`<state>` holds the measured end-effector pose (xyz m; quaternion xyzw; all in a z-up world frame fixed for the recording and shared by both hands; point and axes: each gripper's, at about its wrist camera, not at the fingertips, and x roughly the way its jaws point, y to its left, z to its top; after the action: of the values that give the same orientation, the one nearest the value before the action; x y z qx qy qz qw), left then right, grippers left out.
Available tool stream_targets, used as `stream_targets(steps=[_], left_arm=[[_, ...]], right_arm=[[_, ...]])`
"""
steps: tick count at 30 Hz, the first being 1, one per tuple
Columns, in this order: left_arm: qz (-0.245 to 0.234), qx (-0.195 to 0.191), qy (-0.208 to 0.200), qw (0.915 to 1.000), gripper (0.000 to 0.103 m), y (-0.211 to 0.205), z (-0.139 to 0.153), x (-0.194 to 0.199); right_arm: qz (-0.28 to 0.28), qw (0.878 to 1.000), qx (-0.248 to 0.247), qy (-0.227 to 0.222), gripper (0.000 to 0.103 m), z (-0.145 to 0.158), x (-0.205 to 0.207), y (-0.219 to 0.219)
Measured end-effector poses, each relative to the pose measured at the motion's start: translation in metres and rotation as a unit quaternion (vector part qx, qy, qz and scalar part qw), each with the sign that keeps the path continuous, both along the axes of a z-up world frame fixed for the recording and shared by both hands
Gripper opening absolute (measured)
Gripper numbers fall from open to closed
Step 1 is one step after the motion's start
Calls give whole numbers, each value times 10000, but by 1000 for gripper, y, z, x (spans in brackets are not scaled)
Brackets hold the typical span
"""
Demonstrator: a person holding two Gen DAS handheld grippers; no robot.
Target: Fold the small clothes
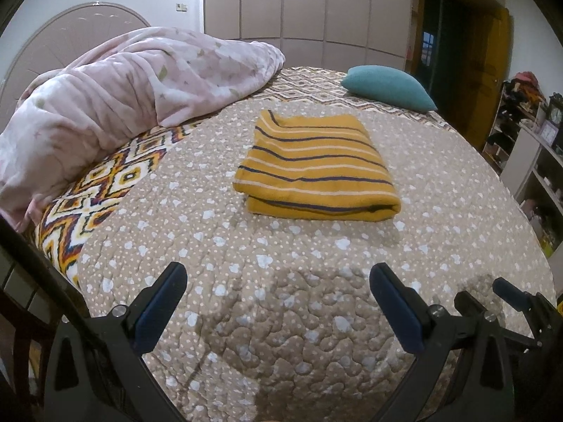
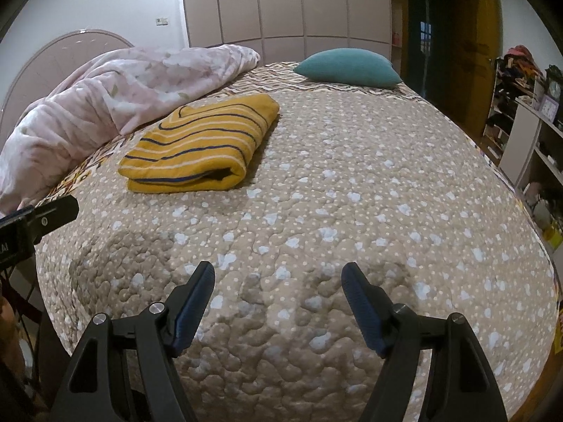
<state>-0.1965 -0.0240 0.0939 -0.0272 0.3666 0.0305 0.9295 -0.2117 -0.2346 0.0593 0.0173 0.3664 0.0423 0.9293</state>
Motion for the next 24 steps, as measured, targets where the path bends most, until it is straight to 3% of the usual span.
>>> stream_targets(steps=[24], left_arm=[[-162,-80,340,9993,103,-2,-16,5]], right_arm=[[57,10000,-32,60,79,-7,1,4]])
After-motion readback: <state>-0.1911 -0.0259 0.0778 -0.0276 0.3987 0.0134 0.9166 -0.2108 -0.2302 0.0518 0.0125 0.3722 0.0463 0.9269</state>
